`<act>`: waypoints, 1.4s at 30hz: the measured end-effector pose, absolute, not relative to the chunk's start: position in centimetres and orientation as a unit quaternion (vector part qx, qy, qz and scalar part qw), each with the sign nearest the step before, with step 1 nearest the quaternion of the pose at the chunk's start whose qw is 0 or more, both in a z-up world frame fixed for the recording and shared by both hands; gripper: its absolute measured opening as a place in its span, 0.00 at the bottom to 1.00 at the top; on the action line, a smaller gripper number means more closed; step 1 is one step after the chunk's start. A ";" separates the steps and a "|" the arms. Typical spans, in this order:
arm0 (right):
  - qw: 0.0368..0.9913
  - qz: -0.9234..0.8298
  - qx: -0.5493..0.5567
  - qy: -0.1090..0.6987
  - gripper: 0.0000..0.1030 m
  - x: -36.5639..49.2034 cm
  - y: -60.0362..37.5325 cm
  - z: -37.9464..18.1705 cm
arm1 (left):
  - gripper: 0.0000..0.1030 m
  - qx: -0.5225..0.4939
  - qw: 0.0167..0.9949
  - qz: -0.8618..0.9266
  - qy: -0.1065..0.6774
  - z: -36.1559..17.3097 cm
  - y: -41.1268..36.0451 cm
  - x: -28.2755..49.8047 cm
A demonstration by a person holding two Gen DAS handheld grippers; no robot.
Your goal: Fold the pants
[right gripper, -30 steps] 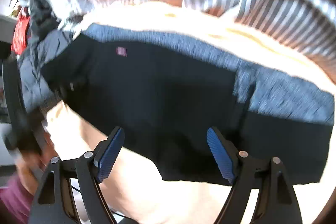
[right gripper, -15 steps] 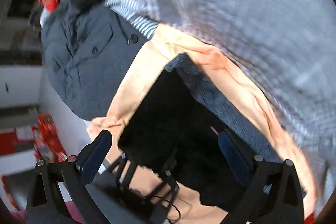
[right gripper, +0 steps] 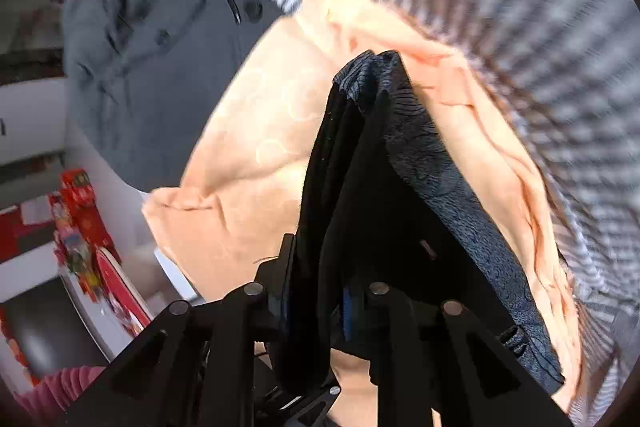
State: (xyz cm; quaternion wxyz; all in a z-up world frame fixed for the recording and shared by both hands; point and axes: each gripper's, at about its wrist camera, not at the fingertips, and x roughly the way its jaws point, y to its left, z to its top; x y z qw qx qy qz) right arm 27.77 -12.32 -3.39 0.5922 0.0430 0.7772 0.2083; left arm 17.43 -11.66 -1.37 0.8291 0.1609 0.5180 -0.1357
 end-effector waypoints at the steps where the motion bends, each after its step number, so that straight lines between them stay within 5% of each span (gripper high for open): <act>1: 0.602 0.210 0.058 0.769 0.18 27.4 -13.3 -2.7 | 0.25 0.164 0.831 -0.143 0.513 -0.8 -12.1 17.2; 12: 0.697 0.204 0.290 0.623 0.18 17.2 -29.2 5.5 | 0.26 0.201 0.817 -0.277 0.464 6.4 -21.3 11.9; 21: 0.736 0.141 0.407 0.522 0.18 4.7 -42.5 6.7 | 0.26 0.246 0.770 -0.375 0.453 6.9 -32.2 4.3; 38: 0.696 0.064 0.548 0.459 0.18 -9.0 -54.6 -7.2 | 0.26 0.356 0.687 -0.406 0.486 -3.4 -40.5 -4.1; 42: 0.689 0.064 0.555 0.461 0.18 -9.7 -54.5 -9.2 | 0.40 0.367 0.671 -0.417 0.491 -3.6 -40.3 -4.9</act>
